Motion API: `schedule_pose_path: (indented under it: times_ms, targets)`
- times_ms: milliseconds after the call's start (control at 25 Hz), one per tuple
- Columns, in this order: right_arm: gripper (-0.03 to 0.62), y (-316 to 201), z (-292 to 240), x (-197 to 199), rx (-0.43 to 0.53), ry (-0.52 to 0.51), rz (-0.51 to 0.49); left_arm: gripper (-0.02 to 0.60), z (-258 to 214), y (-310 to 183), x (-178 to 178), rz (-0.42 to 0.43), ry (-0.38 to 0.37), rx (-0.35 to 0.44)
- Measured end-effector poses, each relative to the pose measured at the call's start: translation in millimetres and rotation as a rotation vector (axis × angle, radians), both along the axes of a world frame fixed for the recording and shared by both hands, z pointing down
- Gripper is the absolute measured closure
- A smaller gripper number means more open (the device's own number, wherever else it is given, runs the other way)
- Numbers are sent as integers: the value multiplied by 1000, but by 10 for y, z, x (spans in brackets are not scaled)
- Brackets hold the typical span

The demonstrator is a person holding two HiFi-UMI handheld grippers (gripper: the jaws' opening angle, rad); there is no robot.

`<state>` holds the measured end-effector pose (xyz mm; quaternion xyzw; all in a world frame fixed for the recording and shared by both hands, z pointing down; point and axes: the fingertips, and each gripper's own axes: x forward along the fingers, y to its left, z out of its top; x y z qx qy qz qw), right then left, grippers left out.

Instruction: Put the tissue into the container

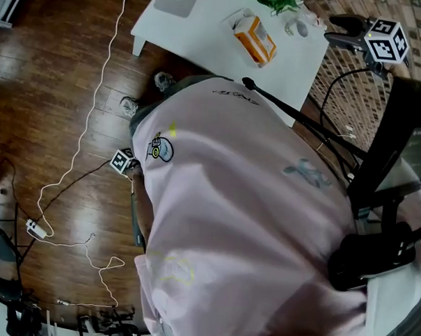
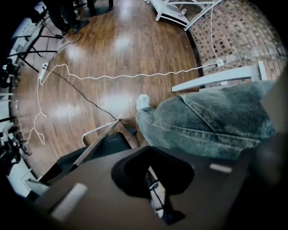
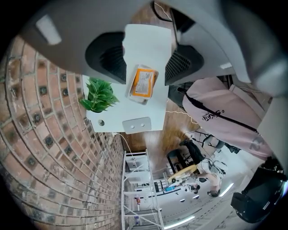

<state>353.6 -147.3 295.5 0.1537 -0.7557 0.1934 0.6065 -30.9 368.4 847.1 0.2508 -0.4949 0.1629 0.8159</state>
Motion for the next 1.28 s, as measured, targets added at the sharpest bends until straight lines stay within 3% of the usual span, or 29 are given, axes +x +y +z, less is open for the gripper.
schedule_pose_path:
  times_ms: [120,160,240,320,480,720,840,920,1000,1080,1160,1280]
  targets:
    - [331,-48,127,13,74,-24,36,577,-44,-4,10,2,0,-5]
    - [368,-20,209,10,107,-36,35,577,-52,-2,-2,5,-3,-3]
    - [592,107,445,-3,174,-50,22,577,-92,-12,-44,10,-5,6]
    - [592,360,779,-52,155,-57,17,577,-144,-30,-108,18,-14,10]
    - [592,809,1272,-74,28,-51,-40,577,-252,-70,-194,34,-25,6]
    - [591,637,1002,-86,48,-113,-55,577,-374,-96,-334,64,-58,-3]
    - [592,507,1176,-148,42,-138,-97,577,-370,-163,-241,58,-76,-1]
    - [592,401,1611,-196,44,-84,-148,577,-386,-209,-141,32,-87,-4]
    - [592,315,2336,-266,53,47,-197,577,-409,-205,-80,-12,-91,-14]
    - [591,279,2950,-319,52,152,-176,577,-434,-188,1,-54,-80,-17]
    - [591,262,3103,-258,27,191,-115,577,-482,-143,99,-79,-67,-13]
    - [591,261,3017,-248,-46,131,-49,577,-492,16,144,-132,-70,-45]
